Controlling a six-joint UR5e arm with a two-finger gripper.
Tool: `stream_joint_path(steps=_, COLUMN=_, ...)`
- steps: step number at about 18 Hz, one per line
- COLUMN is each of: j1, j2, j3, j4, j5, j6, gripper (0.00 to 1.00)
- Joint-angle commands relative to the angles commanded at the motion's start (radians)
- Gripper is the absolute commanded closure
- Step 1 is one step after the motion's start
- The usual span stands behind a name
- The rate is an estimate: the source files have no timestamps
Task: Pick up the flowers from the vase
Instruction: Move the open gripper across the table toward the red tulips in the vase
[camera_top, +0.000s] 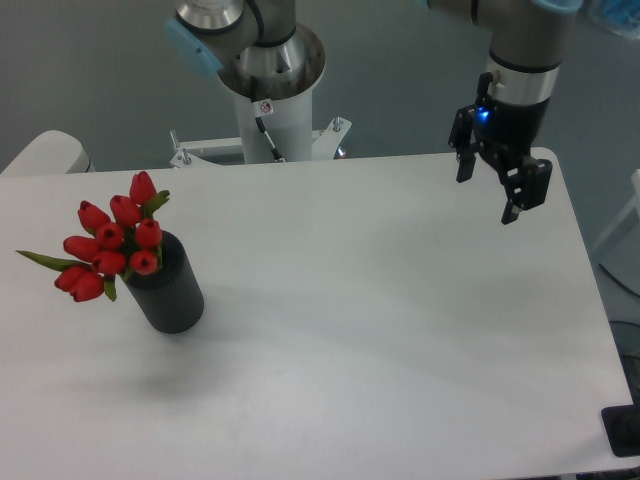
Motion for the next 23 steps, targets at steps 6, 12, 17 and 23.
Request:
stream_joint_path(steps=6, j1=-0.026, j2=0.003, j3=-0.014, j4=0.008, j5=-0.002, j6=-0.058, gripper=0.0)
stream_joint_path(steps=12, j1=-0.087, j2=0.009, j3=-0.021, j4=0.008, j5=-0.02, j6=-0.176, gripper=0.0)
stream_joint_path(steps=17, j1=-0.17, j2=0.038, j3=-0.104, j4=0.014, j5=-0.037, j6=-0.297, gripper=0.0)
stream_joint_path(steps=23, j1=-0.206, j2=0.104, j3=-0.239, j4=0.073, j5=-0.244, j6=-0.501, gripper=0.0)
